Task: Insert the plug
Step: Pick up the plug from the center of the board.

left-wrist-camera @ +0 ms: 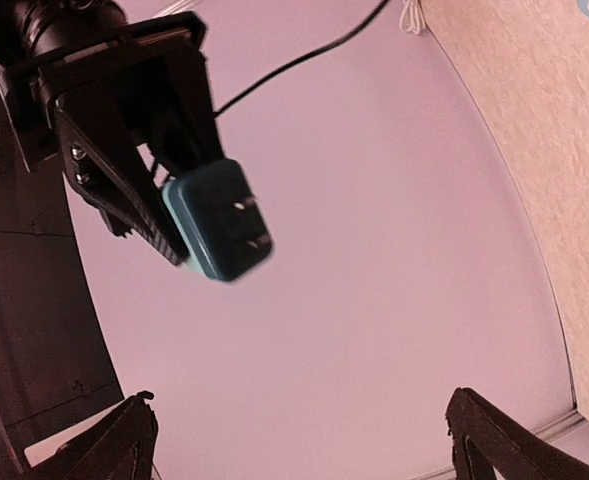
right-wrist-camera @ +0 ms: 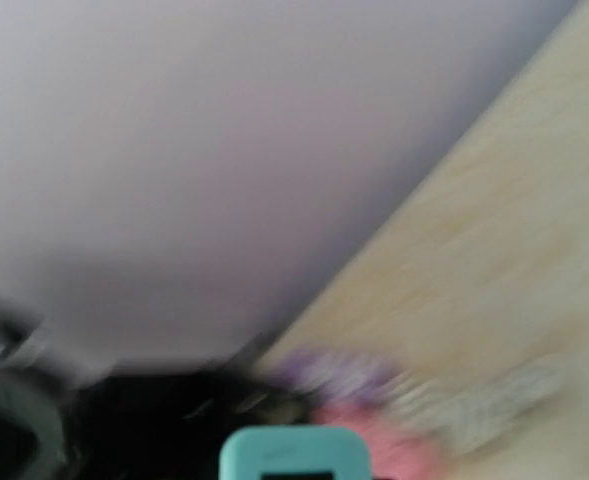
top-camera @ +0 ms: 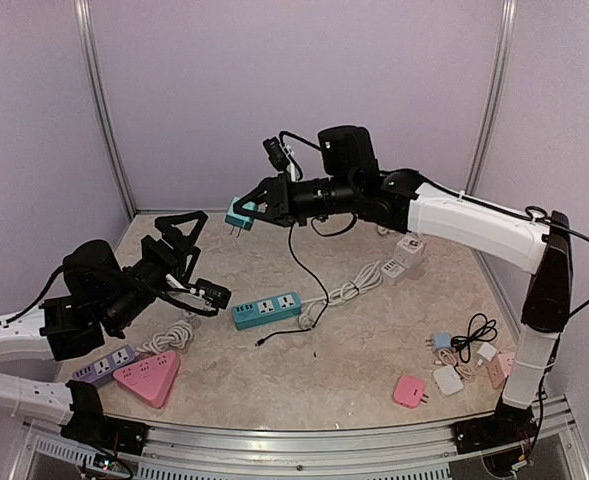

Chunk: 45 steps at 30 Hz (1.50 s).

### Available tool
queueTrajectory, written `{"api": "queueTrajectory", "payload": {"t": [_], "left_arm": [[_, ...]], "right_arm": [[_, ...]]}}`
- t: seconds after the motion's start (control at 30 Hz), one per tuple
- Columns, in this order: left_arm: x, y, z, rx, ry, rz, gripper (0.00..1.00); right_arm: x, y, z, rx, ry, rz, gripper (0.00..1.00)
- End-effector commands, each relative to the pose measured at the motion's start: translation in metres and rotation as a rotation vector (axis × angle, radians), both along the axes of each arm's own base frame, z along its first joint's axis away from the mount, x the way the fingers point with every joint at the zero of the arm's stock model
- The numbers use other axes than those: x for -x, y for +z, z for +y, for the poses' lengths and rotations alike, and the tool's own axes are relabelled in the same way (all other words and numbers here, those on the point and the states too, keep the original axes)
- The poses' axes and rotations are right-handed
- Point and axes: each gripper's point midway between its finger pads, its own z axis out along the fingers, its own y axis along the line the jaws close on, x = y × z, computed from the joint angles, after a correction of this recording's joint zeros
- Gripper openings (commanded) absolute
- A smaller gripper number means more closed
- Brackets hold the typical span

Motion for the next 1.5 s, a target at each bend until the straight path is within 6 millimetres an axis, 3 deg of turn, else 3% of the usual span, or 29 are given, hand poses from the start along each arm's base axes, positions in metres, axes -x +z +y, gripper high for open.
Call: {"api": "queueTrajectory", "payload": {"t": [0.0, 0.07, 0.13, 0.23, 0.3, 0.37, 0.47, 0.6, 0.73, 0.87, 1.07, 1.2, 1.47], "left_arm": [[-0.012, 0.003, 0.035, -0.087, 0.179, 0.014, 0.99], [-0.015, 0.006, 0.046, -0.051, 0.222, 0.034, 0.99], [-0.018, 0.006, 0.059, -0.025, 0.267, 0.065, 0.99], [-0.023, 0.009, 0.081, 0.053, 0.349, 0.129, 0.99], [-0.025, 0.007, 0.099, 0.111, 0.417, 0.203, 0.99], [-0.027, 0.005, 0.115, 0.215, 0.477, 0.289, 0.99], [-0.023, -0.012, 0.133, 0.287, 0.524, 0.422, 0.99], [-0.015, -0.04, 0.147, 0.345, 0.572, 0.544, 0.99], [-0.007, -0.054, 0.15, 0.456, 0.577, 0.651, 0.99], [0.008, -0.072, 0.148, 0.571, 0.563, 0.81, 0.99], [0.025, -0.099, 0.141, 0.761, 0.553, 1.024, 0.99], [0.027, -0.108, 0.139, 0.866, 0.552, 1.099, 0.99], [0.02, -0.118, 0.14, 1.117, 0.544, 1.188, 0.99]], "right_arm": [[-0.103, 0.104, -0.104, 0.146, -0.42, -0.406, 0.0], [-0.13, 0.156, -0.125, 0.105, -0.54, -0.584, 0.0], [-0.145, 0.186, -0.121, 0.031, -0.571, -0.766, 0.0], [-0.156, 0.187, -0.097, -0.037, -0.517, -0.921, 0.0], [-0.157, 0.16, -0.07, -0.061, -0.381, -0.956, 0.0], [-0.154, 0.114, -0.039, -0.069, -0.197, -0.917, 0.0], [-0.149, 0.032, -0.012, -0.036, 0.027, -0.82, 0.0], [-0.144, -0.066, -0.004, 0.074, 0.173, -0.734, 0.0], [-0.127, -0.136, -0.02, 0.193, 0.251, -0.761, 0.0], [-0.096, -0.174, -0.045, 0.253, 0.337, -0.857, 0.0], [-0.061, -0.231, -0.074, 0.339, 0.436, -0.814, 0.0], [-0.054, -0.238, -0.077, 0.321, 0.44, -0.844, 0.0], [-0.057, -0.234, -0.057, 0.251, 0.471, -0.963, 0.0]]}}
